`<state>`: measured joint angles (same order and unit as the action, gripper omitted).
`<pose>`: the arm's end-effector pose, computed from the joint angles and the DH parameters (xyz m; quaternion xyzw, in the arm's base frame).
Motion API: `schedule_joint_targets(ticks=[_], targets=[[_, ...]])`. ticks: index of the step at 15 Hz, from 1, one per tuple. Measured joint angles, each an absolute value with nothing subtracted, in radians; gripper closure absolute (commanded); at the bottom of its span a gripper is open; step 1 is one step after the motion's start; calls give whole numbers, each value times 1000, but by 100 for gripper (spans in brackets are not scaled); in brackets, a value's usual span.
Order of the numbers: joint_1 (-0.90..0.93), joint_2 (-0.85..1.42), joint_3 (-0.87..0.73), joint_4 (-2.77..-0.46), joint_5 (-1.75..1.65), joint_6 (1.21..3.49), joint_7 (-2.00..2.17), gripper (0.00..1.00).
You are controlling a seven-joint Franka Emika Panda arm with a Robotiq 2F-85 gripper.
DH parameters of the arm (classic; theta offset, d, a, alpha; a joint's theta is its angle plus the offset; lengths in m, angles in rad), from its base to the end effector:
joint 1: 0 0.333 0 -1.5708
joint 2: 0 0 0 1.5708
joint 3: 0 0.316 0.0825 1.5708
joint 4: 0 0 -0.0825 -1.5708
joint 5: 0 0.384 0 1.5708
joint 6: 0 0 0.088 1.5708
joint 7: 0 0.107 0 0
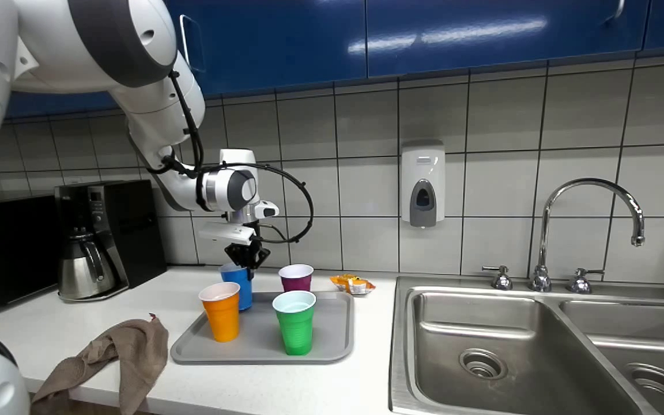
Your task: Put the cups on the grey tray.
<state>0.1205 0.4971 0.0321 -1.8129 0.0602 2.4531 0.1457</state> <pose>0.6575 0.0993 0.2805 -0.9968 0.0209 -0.0665 0.0385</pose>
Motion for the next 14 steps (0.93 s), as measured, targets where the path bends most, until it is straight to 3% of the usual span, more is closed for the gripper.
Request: schedule_joint_targets(ticks=[1, 2, 4, 12, 14], targets=[[121, 497, 32, -1817, 60, 2453, 146, 99], [121, 497, 32, -1820, 60, 2453, 146, 72], [121, 497, 32, -1828, 60, 2453, 146, 66], [117, 475, 31, -1856, 60, 2451, 143, 6], [113, 455, 31, -1873, 60, 2451, 139, 0]])
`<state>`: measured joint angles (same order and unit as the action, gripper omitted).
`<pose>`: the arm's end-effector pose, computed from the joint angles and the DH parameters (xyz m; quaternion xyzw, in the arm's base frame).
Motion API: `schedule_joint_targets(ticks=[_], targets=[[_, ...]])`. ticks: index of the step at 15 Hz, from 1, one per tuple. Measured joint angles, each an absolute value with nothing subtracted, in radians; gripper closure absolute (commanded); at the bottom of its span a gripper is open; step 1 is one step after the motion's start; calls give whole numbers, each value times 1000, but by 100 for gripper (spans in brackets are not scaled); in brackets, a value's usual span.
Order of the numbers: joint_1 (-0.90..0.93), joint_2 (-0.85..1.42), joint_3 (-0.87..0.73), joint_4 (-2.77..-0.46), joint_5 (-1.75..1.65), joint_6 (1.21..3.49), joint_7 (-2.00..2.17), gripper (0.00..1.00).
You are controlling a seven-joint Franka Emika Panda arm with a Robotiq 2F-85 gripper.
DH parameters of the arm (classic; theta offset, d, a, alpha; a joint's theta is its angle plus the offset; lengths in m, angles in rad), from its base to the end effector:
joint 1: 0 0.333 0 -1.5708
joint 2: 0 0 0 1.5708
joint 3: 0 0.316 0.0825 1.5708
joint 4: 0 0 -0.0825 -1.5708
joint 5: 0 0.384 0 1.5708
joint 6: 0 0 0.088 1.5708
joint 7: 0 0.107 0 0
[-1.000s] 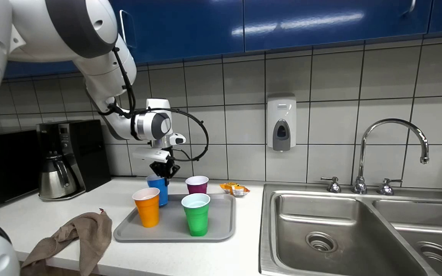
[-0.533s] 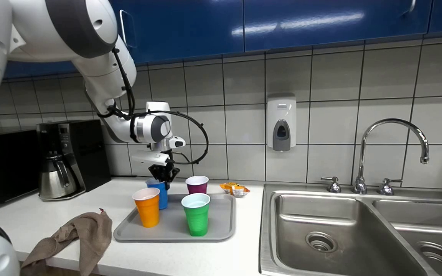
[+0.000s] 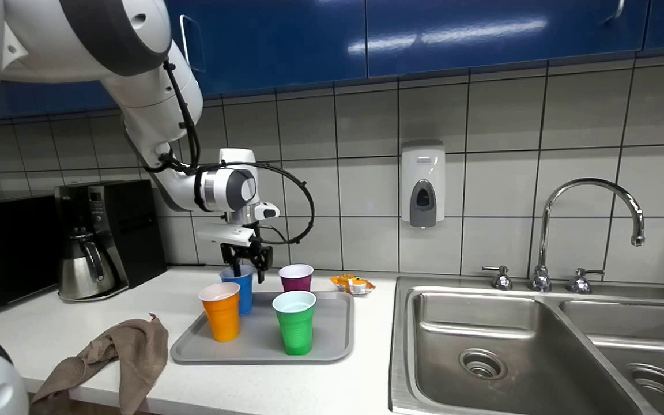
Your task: Put the cups on the grey tray.
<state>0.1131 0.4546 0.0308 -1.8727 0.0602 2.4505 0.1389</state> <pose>0.6427 0.0918 0.2819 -0.9975 0.0214 -0.0571 0.0356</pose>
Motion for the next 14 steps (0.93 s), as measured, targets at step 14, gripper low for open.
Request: schedule_joint_targets(ticks=[14], targets=[[59, 223, 31, -2080, 141, 2451, -17, 0]])
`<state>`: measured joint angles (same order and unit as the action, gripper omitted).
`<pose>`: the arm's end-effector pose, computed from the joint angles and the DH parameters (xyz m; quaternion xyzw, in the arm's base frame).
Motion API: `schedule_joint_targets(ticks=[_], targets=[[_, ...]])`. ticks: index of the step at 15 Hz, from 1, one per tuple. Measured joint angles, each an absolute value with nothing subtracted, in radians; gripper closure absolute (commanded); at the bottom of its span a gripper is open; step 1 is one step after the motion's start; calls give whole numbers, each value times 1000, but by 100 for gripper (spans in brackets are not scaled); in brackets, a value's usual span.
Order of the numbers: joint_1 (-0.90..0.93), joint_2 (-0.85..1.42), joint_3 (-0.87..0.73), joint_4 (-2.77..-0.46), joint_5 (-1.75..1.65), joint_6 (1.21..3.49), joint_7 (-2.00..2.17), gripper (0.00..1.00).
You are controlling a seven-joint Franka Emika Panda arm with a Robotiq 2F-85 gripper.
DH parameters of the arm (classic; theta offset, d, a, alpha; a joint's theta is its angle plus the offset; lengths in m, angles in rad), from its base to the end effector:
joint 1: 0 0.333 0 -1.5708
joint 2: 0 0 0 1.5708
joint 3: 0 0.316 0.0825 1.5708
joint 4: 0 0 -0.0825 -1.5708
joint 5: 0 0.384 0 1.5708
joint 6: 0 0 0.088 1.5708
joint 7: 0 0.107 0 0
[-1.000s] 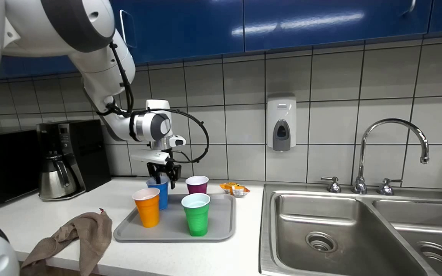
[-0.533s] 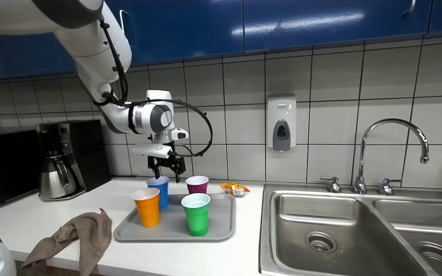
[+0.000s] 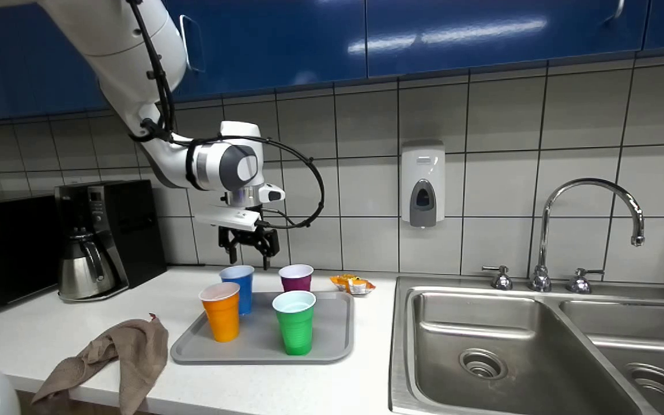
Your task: Put the cups on the grey tray.
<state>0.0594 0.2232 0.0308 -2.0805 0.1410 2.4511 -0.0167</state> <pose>0.5914 0.0531 0.3345 -0.9959 -0.0017 -0.0714 0.0548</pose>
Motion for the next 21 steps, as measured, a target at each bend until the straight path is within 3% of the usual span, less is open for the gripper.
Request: schedule_joint_targets(ticks=[21], targets=[[-18, -104, -70, -2344, -26, 2313, -324, 0]])
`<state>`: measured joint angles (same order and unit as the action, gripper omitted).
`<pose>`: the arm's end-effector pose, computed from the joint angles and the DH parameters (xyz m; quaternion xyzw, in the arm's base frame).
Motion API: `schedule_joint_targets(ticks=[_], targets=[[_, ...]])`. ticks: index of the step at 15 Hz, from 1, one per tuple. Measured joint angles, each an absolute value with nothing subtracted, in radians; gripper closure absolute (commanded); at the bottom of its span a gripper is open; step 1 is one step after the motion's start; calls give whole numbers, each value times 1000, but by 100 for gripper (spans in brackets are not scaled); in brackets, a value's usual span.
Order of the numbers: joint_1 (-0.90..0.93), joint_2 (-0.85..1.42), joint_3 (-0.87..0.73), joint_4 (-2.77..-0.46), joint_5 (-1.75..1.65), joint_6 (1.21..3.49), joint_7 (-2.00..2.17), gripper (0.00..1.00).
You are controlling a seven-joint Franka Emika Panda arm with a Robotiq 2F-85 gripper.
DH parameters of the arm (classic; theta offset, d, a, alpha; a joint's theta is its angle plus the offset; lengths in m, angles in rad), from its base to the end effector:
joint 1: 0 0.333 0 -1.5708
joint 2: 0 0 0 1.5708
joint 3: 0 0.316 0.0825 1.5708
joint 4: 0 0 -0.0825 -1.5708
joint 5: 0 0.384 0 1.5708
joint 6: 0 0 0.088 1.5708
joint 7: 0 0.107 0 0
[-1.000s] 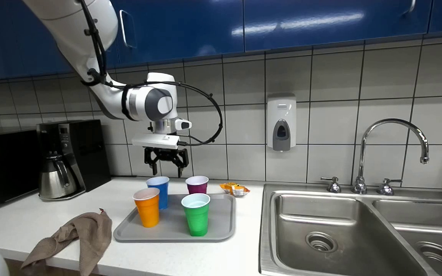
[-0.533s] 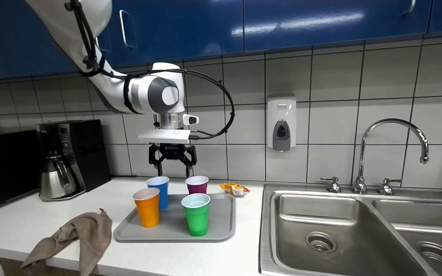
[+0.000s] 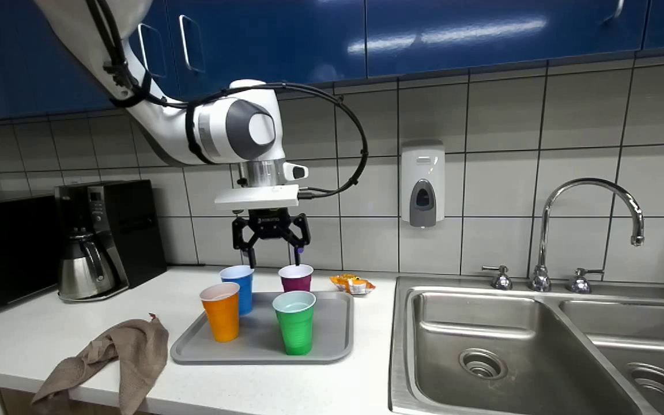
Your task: Put the cups on the grey tray.
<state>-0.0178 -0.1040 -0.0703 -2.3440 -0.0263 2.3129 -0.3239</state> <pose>0.4952 -0.0444 0.3819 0.9913 0.1261 0.0343 0.0137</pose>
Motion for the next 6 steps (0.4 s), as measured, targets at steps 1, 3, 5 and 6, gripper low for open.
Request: schedule_joint_targets(ticks=[1, 3, 5, 6], targets=[[-18, -117, -71, -2359, -42, 2313, -322, 0], [-18, -139, -71, -2385, -52, 2313, -321, 0], [-18, -149, -71, -2394, -53, 2313, -321, 0], [-18, -150, -71, -2395, -53, 2313, -321, 0]])
